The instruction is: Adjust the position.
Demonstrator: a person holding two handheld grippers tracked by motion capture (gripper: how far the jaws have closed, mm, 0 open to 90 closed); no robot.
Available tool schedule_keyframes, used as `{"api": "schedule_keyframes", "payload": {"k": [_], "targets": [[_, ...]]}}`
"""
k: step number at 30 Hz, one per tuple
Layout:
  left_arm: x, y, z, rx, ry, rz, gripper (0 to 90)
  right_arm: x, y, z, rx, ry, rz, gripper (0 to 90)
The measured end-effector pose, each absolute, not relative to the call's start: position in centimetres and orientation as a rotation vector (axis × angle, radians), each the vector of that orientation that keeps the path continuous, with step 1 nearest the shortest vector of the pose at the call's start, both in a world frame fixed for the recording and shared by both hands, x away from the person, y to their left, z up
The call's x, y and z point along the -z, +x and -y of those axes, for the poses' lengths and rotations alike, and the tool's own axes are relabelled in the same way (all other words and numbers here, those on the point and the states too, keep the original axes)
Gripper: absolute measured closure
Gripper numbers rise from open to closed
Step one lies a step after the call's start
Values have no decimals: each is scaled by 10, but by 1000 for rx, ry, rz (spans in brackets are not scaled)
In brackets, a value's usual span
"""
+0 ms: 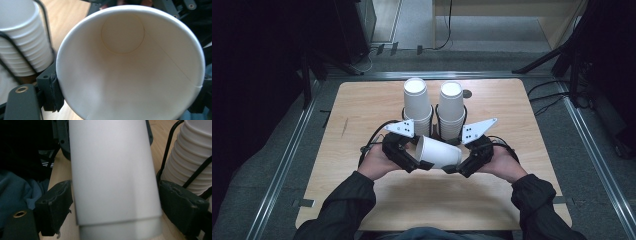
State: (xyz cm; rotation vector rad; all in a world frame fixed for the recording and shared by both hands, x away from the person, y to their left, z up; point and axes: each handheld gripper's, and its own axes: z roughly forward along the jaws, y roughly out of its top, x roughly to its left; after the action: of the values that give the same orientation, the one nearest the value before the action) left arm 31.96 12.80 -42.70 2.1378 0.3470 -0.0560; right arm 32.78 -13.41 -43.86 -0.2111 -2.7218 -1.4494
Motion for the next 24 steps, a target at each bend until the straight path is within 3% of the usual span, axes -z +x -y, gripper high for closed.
{"api": "schedule_keyframes", "payload": {"k": [24], "targets": [[428,323,-123,-79,2452,-362,124,457,331,136,1322,-290,2823,146]]}}
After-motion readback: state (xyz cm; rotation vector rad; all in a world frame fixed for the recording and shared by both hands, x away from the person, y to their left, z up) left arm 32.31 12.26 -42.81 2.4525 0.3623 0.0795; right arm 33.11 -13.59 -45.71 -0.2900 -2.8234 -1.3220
